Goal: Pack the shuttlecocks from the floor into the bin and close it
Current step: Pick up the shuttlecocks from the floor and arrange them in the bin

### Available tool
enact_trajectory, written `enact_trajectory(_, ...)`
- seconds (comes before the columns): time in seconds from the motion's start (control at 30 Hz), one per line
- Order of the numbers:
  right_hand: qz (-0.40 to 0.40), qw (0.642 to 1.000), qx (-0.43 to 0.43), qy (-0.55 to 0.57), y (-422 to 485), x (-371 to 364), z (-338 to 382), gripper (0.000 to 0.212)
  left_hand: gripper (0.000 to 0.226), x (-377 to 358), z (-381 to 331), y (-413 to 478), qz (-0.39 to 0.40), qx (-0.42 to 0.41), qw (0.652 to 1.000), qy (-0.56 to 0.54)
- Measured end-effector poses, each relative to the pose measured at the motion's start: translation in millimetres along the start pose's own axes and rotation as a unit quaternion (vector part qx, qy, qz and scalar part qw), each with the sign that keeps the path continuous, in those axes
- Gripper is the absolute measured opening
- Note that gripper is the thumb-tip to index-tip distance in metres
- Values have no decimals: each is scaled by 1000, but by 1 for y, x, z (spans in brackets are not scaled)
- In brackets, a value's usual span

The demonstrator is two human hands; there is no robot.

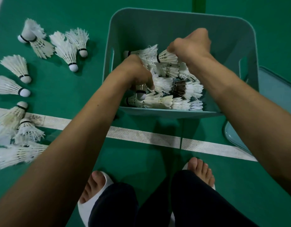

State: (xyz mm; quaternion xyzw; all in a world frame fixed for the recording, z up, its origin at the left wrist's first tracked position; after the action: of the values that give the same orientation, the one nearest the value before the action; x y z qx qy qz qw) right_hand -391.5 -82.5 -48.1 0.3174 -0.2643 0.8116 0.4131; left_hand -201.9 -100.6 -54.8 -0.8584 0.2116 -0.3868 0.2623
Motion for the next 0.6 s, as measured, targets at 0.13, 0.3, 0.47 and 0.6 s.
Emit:
enact_trajectory(0.13,16,999,-20,24,-2,-5,4,34,64,0,0,-2,-1,-5,1000,-5)
enact_trajectory(0.3,43,994,-72,66,-5,-13,5,34,59,4,-1,-2,-35,-43,998,0)
enact_trajectory(0.47,39,998,-34,48,1,-3,7,30,58,5,0,-4,-25,-34,999,-8)
enact_trajectory(0.6,48,999,8,16,3,-1,10,20,55,4,0,0,-38,-43,998,-6)
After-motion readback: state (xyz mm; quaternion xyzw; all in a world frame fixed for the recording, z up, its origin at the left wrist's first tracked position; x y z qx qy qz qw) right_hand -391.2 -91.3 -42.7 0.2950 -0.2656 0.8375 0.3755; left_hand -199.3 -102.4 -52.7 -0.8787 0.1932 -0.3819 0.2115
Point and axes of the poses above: each hand's wrist, its own y-axis towards the middle knuckle, its own x-axis out of the back of the hand, z = x × y, the point moved 6 cm from there along y, towards the middle knuckle, and after that the axes turned 14 degrees about -z, right-handed, at the moved point
